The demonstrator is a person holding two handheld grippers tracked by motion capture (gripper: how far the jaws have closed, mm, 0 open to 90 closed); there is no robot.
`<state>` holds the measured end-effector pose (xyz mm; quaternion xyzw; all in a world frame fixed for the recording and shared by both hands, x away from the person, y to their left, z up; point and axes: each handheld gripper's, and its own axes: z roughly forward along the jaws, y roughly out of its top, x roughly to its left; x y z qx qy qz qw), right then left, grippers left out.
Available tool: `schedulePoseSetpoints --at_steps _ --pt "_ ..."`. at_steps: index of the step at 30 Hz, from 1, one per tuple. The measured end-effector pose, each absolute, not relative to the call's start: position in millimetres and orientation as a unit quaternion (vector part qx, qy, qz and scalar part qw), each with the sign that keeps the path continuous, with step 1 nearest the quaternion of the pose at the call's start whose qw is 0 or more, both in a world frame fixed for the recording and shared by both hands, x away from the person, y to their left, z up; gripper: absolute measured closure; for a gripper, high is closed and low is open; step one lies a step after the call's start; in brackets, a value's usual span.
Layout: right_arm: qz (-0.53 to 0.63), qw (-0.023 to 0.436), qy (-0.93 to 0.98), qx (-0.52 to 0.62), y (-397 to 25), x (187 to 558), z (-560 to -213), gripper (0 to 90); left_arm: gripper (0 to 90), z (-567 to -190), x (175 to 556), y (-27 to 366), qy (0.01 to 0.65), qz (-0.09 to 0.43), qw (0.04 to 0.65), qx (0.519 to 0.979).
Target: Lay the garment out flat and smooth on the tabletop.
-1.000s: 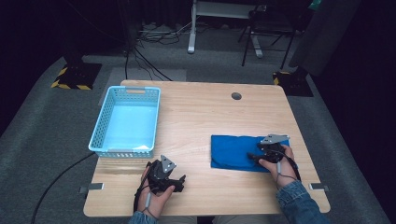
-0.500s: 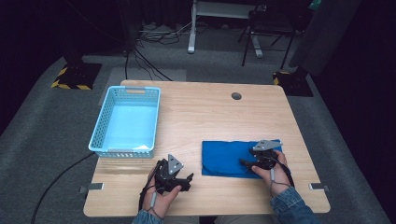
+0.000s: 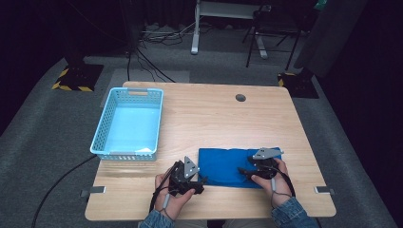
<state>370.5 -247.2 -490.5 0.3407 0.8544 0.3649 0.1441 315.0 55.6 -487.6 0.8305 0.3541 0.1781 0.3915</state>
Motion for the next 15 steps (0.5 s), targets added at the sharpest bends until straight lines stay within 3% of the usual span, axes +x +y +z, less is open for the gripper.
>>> schedulePoseSetpoints --at_steps 8,11,12,15 --pt "0.413 0.167 0.823 0.352 -271.0 359.6 -468.9 37.3 27.4 -491.7 319.6 49.4 0.357 0.183 0.386 0.831" --pt "0.419 0.178 0.814 0.361 -283.8 354.5 -463.7 37.3 36.6 -492.3 321.2 47.2 0.351 0.175 0.388 0.834" --pt "0.42 0.182 0.81 0.366 -289.8 352.5 -462.6 37.3 46.7 -492.9 321.5 46.1 0.348 0.168 0.39 0.836" --pt "0.421 0.19 0.801 0.381 -307.0 347.4 -461.4 37.3 61.9 -494.2 321.6 43.6 0.343 0.164 0.388 0.839"
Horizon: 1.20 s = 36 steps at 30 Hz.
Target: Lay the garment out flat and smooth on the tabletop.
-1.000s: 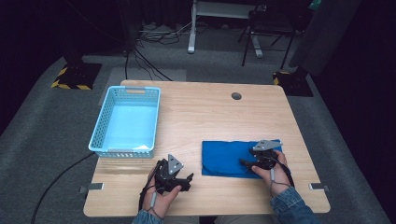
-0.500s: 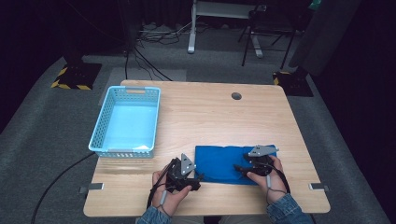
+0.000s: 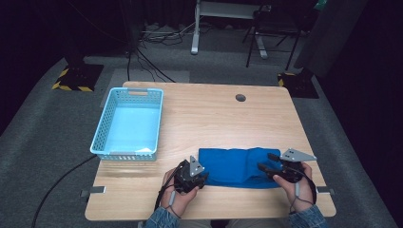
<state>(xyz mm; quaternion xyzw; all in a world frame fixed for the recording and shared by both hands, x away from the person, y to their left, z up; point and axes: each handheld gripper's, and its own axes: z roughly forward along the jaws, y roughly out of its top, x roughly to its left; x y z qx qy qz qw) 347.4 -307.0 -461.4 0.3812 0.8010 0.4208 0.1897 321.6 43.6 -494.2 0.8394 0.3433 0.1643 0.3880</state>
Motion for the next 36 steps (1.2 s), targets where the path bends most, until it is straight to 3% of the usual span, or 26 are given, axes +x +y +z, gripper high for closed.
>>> schedulePoseSetpoints --at_steps 4,16,20,24,25,36 --pt "0.423 0.198 0.785 0.408 -334.8 341.0 -461.7 37.3 88.2 -492.8 318.7 39.7 0.33 0.172 0.384 0.845" --pt "0.405 0.189 0.776 0.445 -368.6 336.3 -478.8 41.4 89.3 -488.7 315.0 39.2 0.329 0.176 0.391 0.841" --pt "0.396 0.171 0.787 0.441 -366.6 339.1 -485.5 52.9 89.3 -488.5 314.9 40.0 0.331 0.176 0.391 0.84" --pt "0.393 0.169 0.792 0.436 -366.9 336.2 -485.1 80.9 89.4 -487.5 314.1 40.0 0.33 0.175 0.393 0.84" --pt "0.394 0.171 0.792 0.434 -367.1 334.5 -483.4 83.7 89.4 -486.4 313.5 40.3 0.329 0.175 0.396 0.839" --pt "0.413 0.203 0.778 0.428 -383.5 315.0 -458.1 85.5 89.4 -464.8 296.1 38.5 0.315 0.191 0.421 0.829"
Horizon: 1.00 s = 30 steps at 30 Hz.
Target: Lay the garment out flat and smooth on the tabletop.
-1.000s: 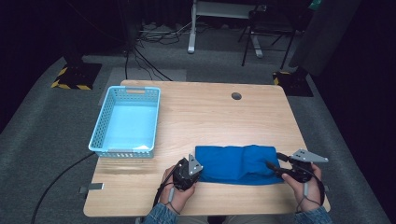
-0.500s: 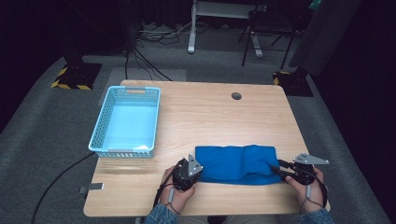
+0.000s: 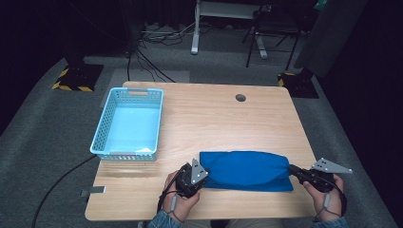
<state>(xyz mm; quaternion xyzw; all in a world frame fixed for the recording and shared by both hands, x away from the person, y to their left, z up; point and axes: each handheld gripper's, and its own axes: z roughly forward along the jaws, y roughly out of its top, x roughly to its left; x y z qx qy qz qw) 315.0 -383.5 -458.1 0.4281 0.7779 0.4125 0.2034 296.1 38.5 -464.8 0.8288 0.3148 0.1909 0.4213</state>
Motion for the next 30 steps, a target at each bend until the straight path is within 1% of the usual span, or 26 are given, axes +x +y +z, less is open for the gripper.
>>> schedulePoseSetpoints --at_steps 5,10,11,13,15,16,17,18,20,22,23,25,27,30 --pt "0.419 0.209 0.773 0.427 -390.0 307.8 -450.4 85.5 89.4 -457.5 289.0 40.3 0.315 0.193 0.43 0.824" --pt "0.427 0.208 0.773 0.421 -391.6 300.6 -437.8 85.6 89.4 -441.6 283.9 40.1 0.307 0.2 0.444 0.818" --pt "0.429 0.208 0.772 0.42 -392.2 301.9 -435.0 85.7 89.4 -437.2 288.6 38.8 0.305 0.209 0.442 0.817" --pt "0.436 0.214 0.766 0.421 -392.3 314.2 -427.1 85.9 89.4 -428.2 311.5 35.0 0.319 0.225 0.442 0.807" --pt "0.449 0.241 0.75 0.421 -389.4 341.7 -419.6 85.3 89.3 -421.3 346.1 31.1 0.348 0.255 0.436 0.79" --pt "0.456 0.265 0.731 0.433 -387.8 357.9 -419.3 77.7 88.4 -419.9 360.9 31.2 0.375 0.258 0.432 0.779" --pt "0.45 0.299 0.71 0.452 -386.2 372.2 -421.8 58.8 84.5 -419.3 370.5 31.6 0.399 0.256 0.425 0.772" --pt "0.433 0.326 0.699 0.466 -385.1 381.6 -424.3 44.2 77.9 -418.7 374.6 33.3 0.41 0.258 0.422 0.766" --pt "0.431 0.332 0.696 0.468 -384.3 381.8 -425.8 42.3 57.9 -419.9 374.2 39.1 0.416 0.255 0.424 0.763" --pt "0.433 0.332 0.702 0.457 -384.4 375.5 -429.3 40.8 55.7 -425.2 369.7 43.7 0.42 0.252 0.422 0.763" --pt "0.429 0.331 0.708 0.453 -385.4 373.5 -432.0 40.8 54.9 -427.2 368.5 43.9 0.419 0.245 0.411 0.772" --pt "0.433 0.314 0.713 0.453 -387.2 371.9 -438.5 40.4 53.6 -432.4 362.6 41.3 0.412 0.24 0.412 0.777" --pt "0.432 0.298 0.723 0.45 -386.4 370.9 -444.4 40.0 53.3 -436.8 357.9 36.5 0.402 0.237 0.393 0.792" --pt "0.429 0.281 0.735 0.444 -383.3 368.0 -452.1 40.1 49.3 -445.8 354.5 31.5 0.39 0.229 0.384 0.805"
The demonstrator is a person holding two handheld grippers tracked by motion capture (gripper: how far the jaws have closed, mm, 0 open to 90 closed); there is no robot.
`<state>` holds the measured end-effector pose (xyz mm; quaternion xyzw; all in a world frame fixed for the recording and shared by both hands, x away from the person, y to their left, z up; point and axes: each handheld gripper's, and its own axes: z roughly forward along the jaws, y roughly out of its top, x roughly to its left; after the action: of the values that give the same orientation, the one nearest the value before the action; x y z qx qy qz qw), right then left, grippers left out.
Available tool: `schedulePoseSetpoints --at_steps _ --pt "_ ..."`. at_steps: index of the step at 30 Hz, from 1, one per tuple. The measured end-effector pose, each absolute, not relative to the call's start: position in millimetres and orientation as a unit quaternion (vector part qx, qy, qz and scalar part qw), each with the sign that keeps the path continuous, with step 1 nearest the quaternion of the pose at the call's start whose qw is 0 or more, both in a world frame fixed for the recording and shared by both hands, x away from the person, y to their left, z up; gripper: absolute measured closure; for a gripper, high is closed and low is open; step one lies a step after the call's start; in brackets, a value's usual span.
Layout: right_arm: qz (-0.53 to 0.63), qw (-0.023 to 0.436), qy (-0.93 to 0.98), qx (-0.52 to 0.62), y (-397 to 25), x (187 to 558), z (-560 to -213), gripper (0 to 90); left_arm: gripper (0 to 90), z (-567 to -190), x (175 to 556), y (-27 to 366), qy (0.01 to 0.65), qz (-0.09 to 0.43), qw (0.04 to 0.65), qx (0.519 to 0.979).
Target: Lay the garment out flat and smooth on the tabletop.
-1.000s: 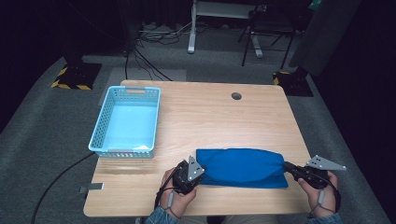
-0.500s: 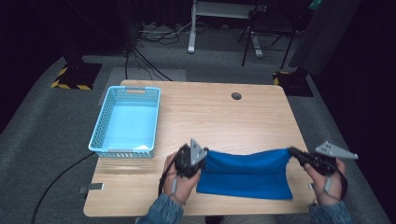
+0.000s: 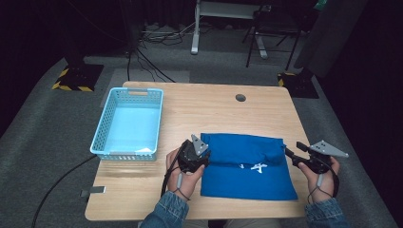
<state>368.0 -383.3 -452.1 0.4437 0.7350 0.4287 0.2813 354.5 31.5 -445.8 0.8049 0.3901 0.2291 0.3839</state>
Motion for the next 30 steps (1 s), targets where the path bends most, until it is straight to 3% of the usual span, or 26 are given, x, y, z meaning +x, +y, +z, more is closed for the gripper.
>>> schedulePoseSetpoints --at_steps 4,11,13,17,24,30 --pt "0.415 0.258 0.755 0.439 -381.2 366.5 -463.5 40.0 43.1 -460.9 356.6 27.2 0.387 0.205 0.366 0.821" --pt "0.393 0.203 0.788 0.429 -376.0 374.5 -483.2 42.4 43.1 -482.4 368.3 14.3 0.382 0.175 0.348 0.838" --pt "0.383 0.187 0.802 0.419 -372.0 377.8 -487.9 55.2 49.9 -488.3 373.3 8.7 0.377 0.173 0.338 0.844" --pt "0.377 0.191 0.807 0.412 -369.0 375.6 -488.2 85.7 82.3 -493.3 376.1 5.0 0.38 0.147 0.343 0.846" --pt "0.381 0.201 0.807 0.403 -376.1 354.5 -474.8 88.8 85.8 -476.4 346.9 9.6 0.359 0.164 0.352 0.849" --pt "0.389 0.181 0.81 0.399 -386.6 322.1 -468.6 88.7 85.6 -461.7 308.7 22.5 0.338 0.165 0.373 0.848"
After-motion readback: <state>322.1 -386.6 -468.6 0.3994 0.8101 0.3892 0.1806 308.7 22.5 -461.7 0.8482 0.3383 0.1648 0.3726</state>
